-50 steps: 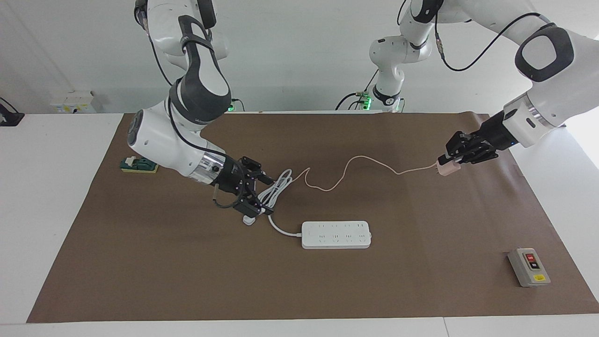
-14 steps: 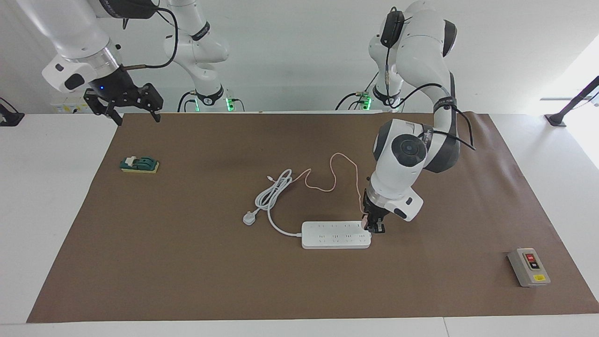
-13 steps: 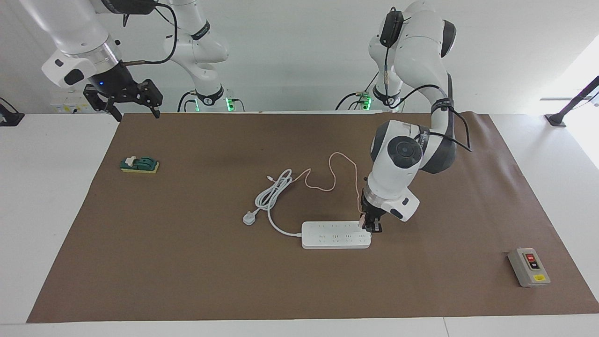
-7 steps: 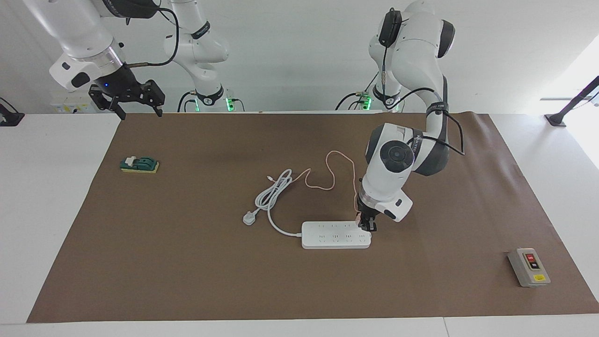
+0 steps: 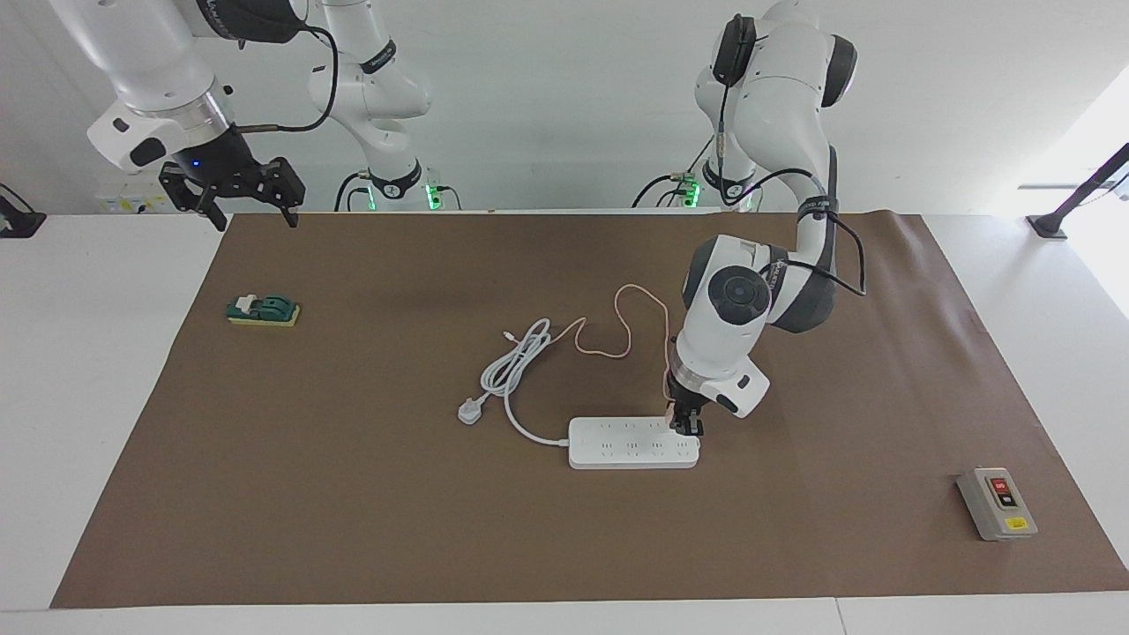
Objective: Plug charger into power strip
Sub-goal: 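Push the charger prongs into the power strip socket with the left gripper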
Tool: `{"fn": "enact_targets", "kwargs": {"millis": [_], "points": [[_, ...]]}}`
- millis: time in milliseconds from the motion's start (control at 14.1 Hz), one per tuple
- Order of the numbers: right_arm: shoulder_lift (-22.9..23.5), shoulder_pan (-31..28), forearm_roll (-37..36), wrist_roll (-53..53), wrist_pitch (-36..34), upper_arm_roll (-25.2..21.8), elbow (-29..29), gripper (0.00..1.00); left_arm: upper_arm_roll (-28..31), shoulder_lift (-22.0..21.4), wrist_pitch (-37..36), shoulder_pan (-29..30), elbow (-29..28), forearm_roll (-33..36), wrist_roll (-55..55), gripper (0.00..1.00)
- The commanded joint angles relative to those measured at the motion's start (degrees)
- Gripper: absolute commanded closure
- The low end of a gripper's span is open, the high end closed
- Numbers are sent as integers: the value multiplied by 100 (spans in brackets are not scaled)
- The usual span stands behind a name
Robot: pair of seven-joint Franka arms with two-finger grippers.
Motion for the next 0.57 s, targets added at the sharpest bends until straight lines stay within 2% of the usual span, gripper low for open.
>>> {"fn": "enact_targets", "kwargs": {"millis": [0, 497], "points": [[-130, -31, -100, -88, 131, 18, -214, 0, 71, -223, 160, -59, -361, 126, -111, 100], [-147, -66, 5, -97, 52, 27, -196, 0, 89, -240, 239, -42, -484, 153, -93, 100]]}}
